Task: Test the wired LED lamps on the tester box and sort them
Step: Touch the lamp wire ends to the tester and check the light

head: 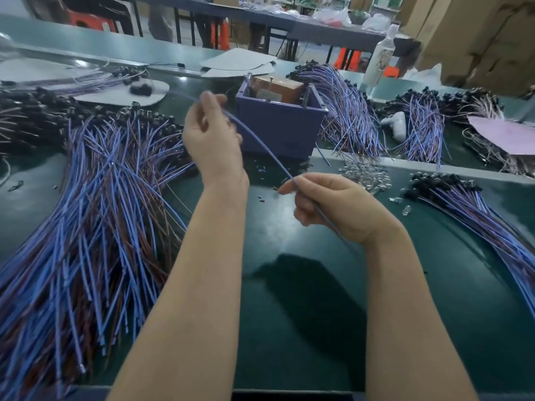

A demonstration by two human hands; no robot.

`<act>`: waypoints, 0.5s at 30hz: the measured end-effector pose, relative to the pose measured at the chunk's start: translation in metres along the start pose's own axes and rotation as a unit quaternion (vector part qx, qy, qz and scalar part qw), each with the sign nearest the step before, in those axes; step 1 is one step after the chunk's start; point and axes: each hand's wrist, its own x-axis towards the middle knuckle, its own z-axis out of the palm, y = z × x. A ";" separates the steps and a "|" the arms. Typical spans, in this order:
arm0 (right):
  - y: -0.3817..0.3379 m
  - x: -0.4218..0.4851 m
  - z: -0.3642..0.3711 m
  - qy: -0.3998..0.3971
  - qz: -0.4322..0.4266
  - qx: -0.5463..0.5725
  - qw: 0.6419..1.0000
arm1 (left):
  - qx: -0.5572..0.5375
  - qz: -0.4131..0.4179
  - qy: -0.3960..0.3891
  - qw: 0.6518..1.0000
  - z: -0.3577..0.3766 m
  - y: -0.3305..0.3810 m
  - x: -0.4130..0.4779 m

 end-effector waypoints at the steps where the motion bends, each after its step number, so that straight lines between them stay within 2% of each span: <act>1: 0.003 0.001 -0.003 0.012 0.017 -0.008 1.000 | 0.019 0.005 0.034 0.999 -0.003 -0.004 0.002; 3: 0.009 0.005 -0.007 0.044 0.031 -0.012 0.998 | 0.074 -0.003 0.033 0.997 -0.008 -0.017 -0.001; 6: 0.012 0.017 -0.001 0.078 0.021 -0.057 0.995 | 0.156 -0.067 -0.072 0.983 -0.007 -0.043 -0.014; 7: 0.014 0.019 0.000 0.083 0.022 -0.080 0.993 | 0.162 -0.071 -0.084 0.981 -0.007 -0.049 -0.016; 11: 0.024 0.013 -0.016 0.097 0.071 -0.087 0.989 | 0.135 0.013 0.008 0.991 -0.013 -0.058 -0.009; 15: 0.033 0.011 -0.032 0.186 0.095 0.033 0.977 | 0.130 0.038 0.050 0.990 -0.017 -0.063 -0.006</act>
